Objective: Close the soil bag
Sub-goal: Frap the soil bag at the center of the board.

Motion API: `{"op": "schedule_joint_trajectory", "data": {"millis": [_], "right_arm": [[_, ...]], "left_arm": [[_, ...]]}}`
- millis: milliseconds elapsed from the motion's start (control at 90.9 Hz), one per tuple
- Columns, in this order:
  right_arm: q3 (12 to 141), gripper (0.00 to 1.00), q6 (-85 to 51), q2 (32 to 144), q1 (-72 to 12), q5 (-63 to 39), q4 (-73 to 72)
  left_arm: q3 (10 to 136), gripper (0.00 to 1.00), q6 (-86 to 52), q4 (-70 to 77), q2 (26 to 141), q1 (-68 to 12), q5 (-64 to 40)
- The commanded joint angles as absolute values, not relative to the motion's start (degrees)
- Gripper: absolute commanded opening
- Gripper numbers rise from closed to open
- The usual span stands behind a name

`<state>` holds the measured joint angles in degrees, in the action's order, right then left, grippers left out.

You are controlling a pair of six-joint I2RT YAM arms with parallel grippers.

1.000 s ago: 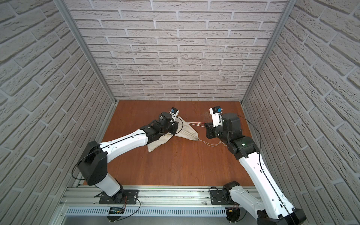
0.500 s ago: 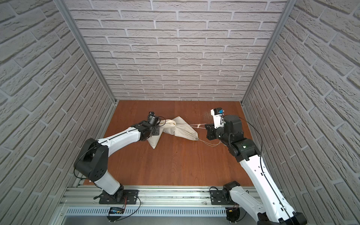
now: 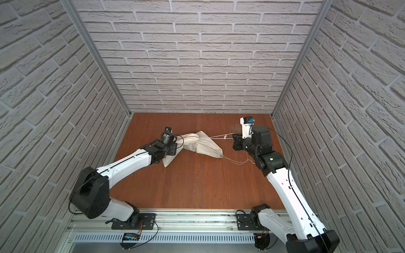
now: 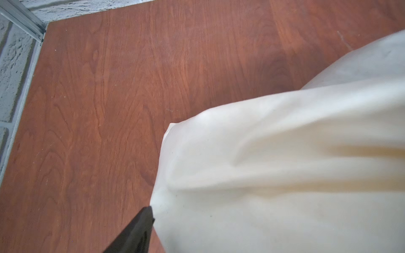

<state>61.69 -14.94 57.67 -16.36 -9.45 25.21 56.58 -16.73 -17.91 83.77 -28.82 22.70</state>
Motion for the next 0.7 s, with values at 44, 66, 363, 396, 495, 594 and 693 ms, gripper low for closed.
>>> {"op": "schedule_joint_trajectory", "data": {"millis": [44, 66, 363, 396, 495, 594, 693], "right_arm": [[61.69, 0.03, -15.76, 57.79, -15.95, -10.24, 22.26], [61.85, 0.03, -15.63, 58.06, -15.99, -10.4, 22.44], [64.16, 0.03, -15.47, 58.8, -16.21, -12.29, 23.0], [64.37, 0.03, -15.47, 58.46, -16.18, -12.2, 23.02], [64.79, 0.03, -15.55, 57.82, -16.17, -12.07, 23.14], [65.33, 0.03, -15.5, 57.51, -16.17, -11.88, 23.89], [65.13, 0.03, -15.77, 56.78, -16.17, -11.7, 23.9]], "left_arm": [[55.39, 0.8, -9.57, -11.61, 77.79, -32.35, 20.9], [55.2, 0.81, -8.54, -11.05, 76.82, -32.98, 20.69], [59.77, 0.87, 3.25, -6.78, 76.41, -40.17, 9.94], [61.53, 0.86, 4.56, -6.42, 78.12, -40.92, 7.75], [67.44, 0.83, 9.47, -6.46, 83.84, -42.7, 3.94], [72.91, 0.74, 13.18, -7.69, 88.89, -42.95, -1.73], [78.2, 0.68, 16.52, -11.03, 93.54, -43.01, -3.8]]}}
